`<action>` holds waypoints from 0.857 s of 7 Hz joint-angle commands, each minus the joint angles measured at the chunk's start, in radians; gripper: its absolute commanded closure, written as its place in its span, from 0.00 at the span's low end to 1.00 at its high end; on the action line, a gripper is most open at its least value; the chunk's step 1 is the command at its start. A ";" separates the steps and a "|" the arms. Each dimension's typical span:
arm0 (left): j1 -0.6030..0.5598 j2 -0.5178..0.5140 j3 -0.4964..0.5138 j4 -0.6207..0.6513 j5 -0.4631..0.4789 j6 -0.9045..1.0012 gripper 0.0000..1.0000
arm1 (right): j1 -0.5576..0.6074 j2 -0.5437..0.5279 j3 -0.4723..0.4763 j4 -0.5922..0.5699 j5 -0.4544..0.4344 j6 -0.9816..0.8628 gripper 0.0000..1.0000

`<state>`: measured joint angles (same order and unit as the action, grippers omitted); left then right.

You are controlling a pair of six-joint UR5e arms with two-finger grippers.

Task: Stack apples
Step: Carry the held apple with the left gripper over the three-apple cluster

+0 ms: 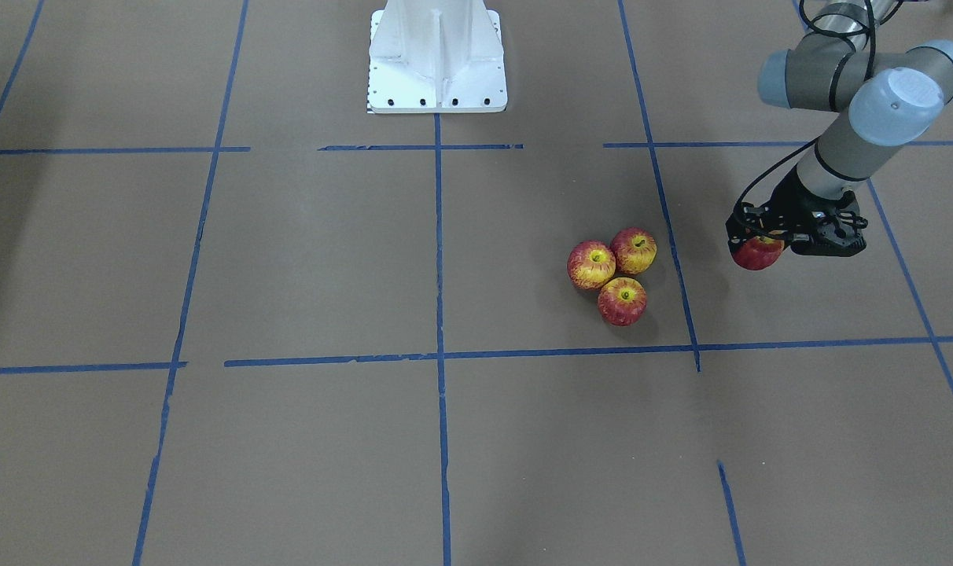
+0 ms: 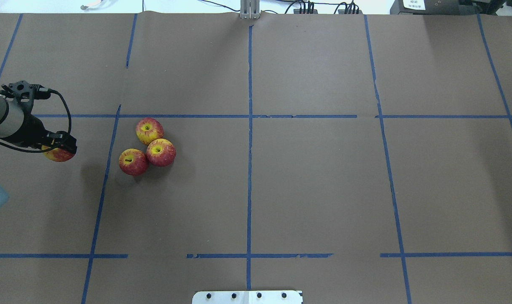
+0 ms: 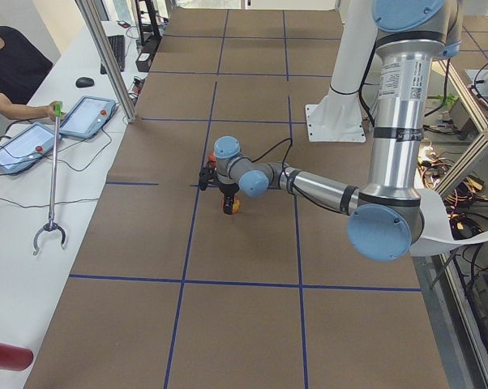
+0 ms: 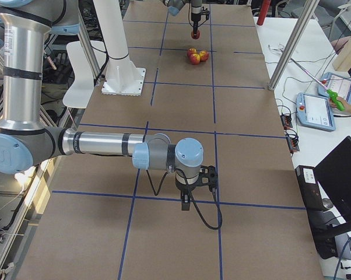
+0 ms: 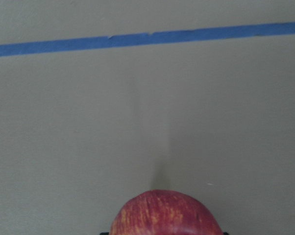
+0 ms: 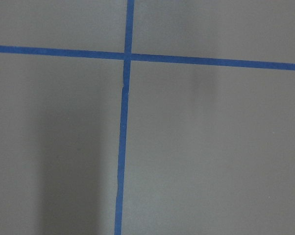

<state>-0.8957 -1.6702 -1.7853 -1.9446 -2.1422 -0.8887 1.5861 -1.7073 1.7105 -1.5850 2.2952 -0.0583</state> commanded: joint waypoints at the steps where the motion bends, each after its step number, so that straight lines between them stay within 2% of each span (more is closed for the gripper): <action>1: 0.007 -0.168 0.004 -0.010 -0.027 -0.213 1.00 | 0.000 0.000 0.000 0.000 0.001 0.000 0.00; 3: 0.120 -0.218 0.029 -0.029 -0.025 -0.297 1.00 | 0.000 0.000 0.000 0.000 0.000 0.000 0.00; 6: 0.138 -0.226 0.032 -0.037 -0.024 -0.325 1.00 | 0.000 0.000 0.001 0.000 0.000 0.000 0.00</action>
<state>-0.7618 -1.8910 -1.7552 -1.9814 -2.1666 -1.2088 1.5861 -1.7073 1.7107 -1.5846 2.2959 -0.0583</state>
